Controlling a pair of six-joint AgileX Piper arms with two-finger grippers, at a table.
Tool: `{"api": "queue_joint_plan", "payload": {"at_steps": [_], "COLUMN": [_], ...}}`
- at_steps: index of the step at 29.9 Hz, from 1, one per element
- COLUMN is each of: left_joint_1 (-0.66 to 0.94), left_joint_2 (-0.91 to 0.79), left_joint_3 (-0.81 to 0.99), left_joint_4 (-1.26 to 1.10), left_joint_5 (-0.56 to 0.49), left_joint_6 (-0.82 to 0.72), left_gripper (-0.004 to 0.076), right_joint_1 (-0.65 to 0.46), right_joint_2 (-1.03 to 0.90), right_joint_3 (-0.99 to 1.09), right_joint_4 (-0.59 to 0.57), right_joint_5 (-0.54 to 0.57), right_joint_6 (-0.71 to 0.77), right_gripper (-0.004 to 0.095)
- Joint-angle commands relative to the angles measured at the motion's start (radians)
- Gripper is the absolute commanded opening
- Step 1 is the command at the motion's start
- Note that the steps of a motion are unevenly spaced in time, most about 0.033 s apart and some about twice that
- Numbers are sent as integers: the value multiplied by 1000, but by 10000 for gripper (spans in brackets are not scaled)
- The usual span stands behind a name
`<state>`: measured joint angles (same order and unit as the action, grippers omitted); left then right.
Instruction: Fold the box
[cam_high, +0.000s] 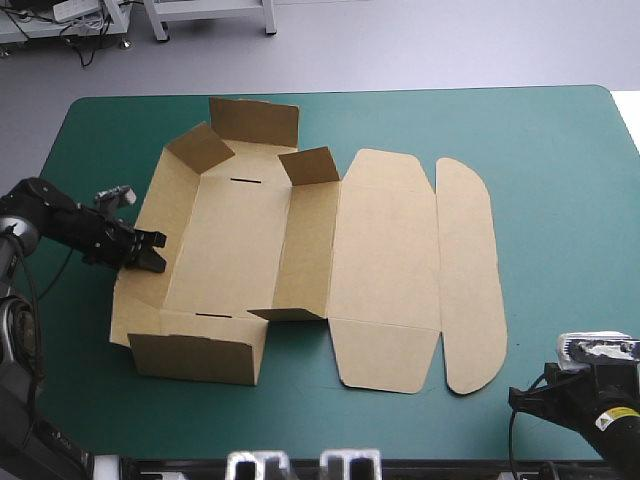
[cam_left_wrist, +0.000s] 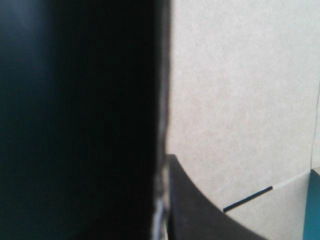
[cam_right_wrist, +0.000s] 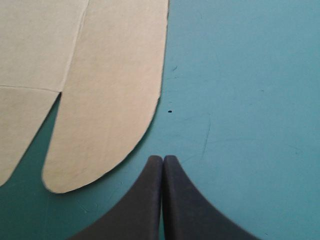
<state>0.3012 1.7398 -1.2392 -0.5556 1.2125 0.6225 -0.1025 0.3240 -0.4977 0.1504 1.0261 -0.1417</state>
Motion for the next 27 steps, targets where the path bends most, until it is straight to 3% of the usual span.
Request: {"api": "queue_joint_plan", "payload": {"at_steps": [1, 7, 11, 19, 27], "left_joint_1": [-61, -257, -387, -568, -743], "left_joint_2": [-57, -62, -62, -62, -62], "left_joint_3": [-167, -388, -467, -481, -483], "left_joint_4": [69, 326, 390, 390, 471], "left_joint_5": [81, 54, -29, -252, -380], "left_joint_6": [13, 58, 156, 330, 485], "left_gripper": [-10, -10, -10, -10, -10], "right_joint_1": [-1, -1, -1, -1, -1], "right_joint_2": [12, 12, 12, 12, 12], "right_joint_3": [-23, -23, -23, -23, -68], "right_joint_4": [5, 32, 57, 46, 42], "right_joint_5": [-48, -48, -48, -31, -31], "right_joint_6": [-6, -6, -6, -36, -55], "right_gripper": [-15, -15, -15, -15, -15]}}
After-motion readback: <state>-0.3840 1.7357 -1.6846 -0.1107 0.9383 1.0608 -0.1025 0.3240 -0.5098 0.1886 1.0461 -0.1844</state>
